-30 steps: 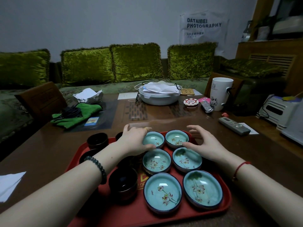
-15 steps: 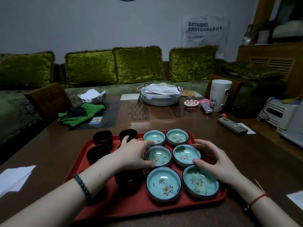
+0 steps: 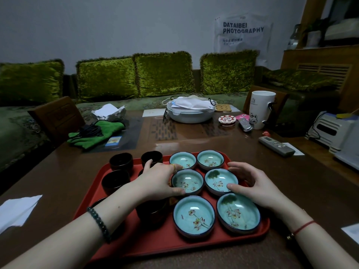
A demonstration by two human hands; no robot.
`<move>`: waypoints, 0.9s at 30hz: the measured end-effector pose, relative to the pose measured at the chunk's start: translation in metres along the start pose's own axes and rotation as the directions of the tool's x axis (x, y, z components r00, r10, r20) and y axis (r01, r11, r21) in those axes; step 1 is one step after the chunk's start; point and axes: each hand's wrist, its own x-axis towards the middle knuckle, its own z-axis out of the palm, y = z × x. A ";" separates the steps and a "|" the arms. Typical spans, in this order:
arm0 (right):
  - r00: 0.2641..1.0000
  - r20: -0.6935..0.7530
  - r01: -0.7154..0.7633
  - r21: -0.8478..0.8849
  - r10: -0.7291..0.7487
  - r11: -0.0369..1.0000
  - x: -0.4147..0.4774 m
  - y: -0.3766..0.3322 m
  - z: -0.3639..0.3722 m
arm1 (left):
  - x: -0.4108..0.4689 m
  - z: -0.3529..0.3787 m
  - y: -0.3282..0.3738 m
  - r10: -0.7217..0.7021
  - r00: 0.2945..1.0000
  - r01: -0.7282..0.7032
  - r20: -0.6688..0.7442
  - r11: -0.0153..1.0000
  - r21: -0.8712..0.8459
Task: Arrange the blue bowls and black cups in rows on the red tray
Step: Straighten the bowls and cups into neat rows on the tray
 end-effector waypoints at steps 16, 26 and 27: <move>0.989 0.102 -0.084 -0.208 0.107 0.975 0.011 -0.018 0.005 | 0.000 0.000 0.001 -0.011 1.000 0.011 -0.007 1.000 -0.010; 0.994 0.051 -0.083 -0.215 0.096 0.973 0.014 -0.016 0.013 | -0.003 -0.002 0.004 -0.015 1.000 0.015 -0.006 1.000 -0.015; 0.994 0.048 -0.085 -0.214 0.098 0.973 0.015 -0.015 0.013 | -0.003 -0.002 0.004 -0.014 1.000 0.014 -0.008 1.000 -0.019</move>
